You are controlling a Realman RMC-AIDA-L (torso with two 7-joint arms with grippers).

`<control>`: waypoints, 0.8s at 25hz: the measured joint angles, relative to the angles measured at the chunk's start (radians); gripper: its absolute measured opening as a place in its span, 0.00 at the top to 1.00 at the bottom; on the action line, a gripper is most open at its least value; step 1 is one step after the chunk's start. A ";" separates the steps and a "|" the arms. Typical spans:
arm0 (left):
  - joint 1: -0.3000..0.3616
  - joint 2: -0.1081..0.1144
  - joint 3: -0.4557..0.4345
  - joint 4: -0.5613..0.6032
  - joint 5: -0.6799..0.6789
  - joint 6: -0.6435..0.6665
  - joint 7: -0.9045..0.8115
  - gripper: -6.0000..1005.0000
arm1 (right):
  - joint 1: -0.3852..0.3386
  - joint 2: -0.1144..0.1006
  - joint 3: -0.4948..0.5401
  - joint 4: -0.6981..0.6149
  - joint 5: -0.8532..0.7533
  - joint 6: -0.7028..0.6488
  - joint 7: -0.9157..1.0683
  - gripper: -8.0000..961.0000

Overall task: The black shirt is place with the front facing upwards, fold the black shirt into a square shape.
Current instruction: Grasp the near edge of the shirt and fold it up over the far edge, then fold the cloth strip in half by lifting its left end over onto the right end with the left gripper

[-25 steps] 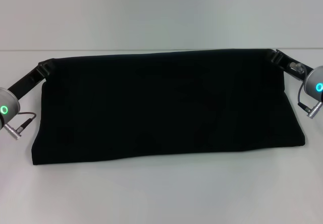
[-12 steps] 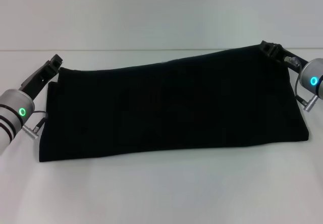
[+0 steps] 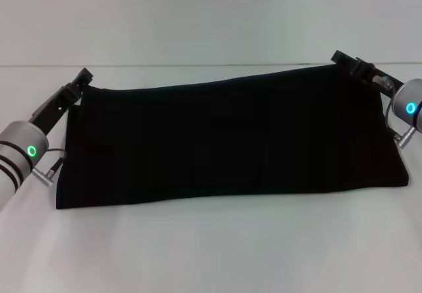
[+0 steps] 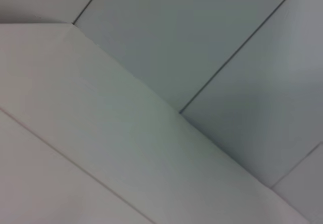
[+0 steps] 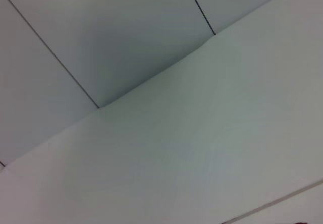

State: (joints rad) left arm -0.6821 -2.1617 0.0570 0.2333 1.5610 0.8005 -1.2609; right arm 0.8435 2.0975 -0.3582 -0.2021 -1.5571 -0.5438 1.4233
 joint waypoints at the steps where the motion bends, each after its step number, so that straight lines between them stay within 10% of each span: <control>1: 0.007 0.001 0.009 -0.001 0.006 0.018 -0.010 0.36 | -0.005 -0.002 -0.002 0.001 -0.001 -0.015 0.011 0.30; 6: 0.043 0.003 0.060 0.007 0.013 0.099 -0.061 0.17 | -0.052 -0.006 -0.020 0.003 -0.006 -0.151 0.056 0.18; 20: 0.091 -0.001 0.138 0.011 0.015 0.214 -0.099 0.12 | -0.152 -0.007 -0.010 -0.011 0.099 -0.188 0.097 0.08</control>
State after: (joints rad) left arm -0.5915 -2.1630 0.1948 0.2439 1.5759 1.0142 -1.3604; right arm 0.6917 2.0908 -0.3685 -0.2134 -1.4577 -0.7319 1.5199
